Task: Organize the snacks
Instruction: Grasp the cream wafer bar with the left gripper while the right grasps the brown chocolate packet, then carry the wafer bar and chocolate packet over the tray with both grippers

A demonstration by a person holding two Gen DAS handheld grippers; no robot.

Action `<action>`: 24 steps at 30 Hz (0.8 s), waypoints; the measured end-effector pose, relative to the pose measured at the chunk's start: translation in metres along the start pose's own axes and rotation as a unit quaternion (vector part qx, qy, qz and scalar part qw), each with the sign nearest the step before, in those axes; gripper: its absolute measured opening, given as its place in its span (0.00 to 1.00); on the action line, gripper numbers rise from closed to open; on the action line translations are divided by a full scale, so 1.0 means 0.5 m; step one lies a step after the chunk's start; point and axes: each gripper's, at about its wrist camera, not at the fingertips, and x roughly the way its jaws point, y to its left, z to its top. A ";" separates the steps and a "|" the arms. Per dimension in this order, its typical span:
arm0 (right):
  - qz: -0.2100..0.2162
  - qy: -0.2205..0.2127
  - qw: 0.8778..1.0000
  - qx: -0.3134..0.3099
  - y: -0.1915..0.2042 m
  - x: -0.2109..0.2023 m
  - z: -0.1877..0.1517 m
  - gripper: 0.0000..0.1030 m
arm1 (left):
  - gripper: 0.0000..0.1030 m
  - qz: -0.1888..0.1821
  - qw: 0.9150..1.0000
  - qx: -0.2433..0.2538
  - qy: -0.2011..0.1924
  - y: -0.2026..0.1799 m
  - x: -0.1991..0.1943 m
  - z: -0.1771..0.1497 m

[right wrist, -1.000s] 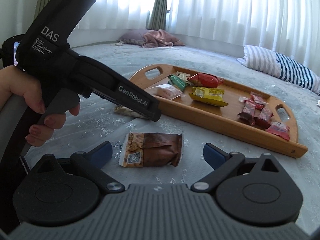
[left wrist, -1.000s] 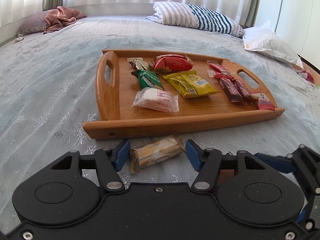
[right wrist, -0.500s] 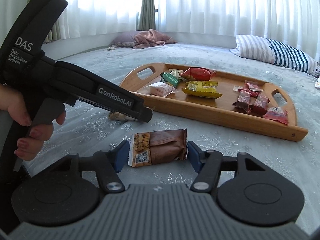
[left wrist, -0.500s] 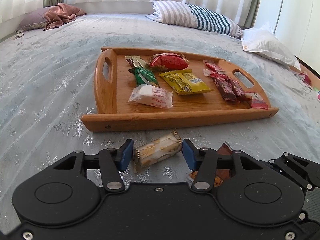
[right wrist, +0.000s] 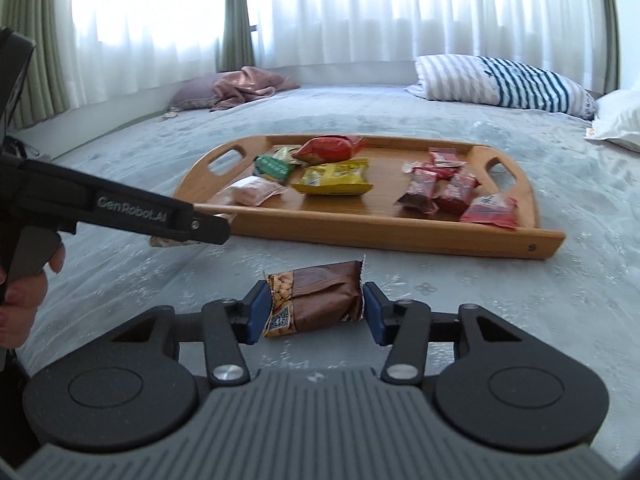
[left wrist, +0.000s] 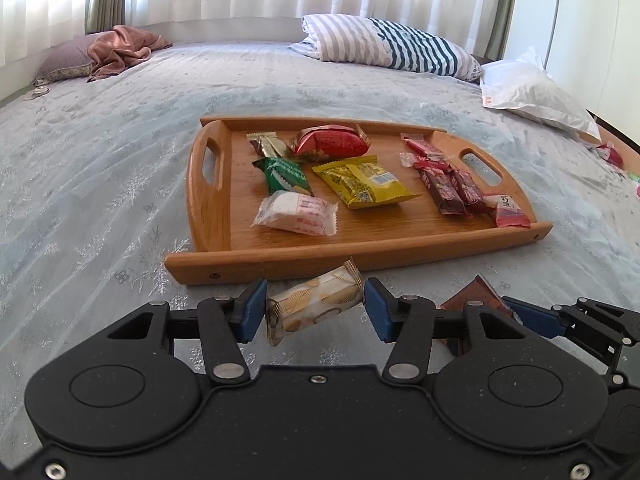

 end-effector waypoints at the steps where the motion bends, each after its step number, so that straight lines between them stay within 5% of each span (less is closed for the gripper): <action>1: -0.003 -0.002 1.000 0.002 -0.003 0.000 0.001 0.51 | 0.49 -0.001 1.000 0.001 0.000 -0.003 0.000 0.002; 24: -0.040 -0.066 0.997 0.025 -0.067 0.012 0.104 0.51 | 0.49 -0.025 0.999 0.003 -0.038 -0.031 0.039 0.115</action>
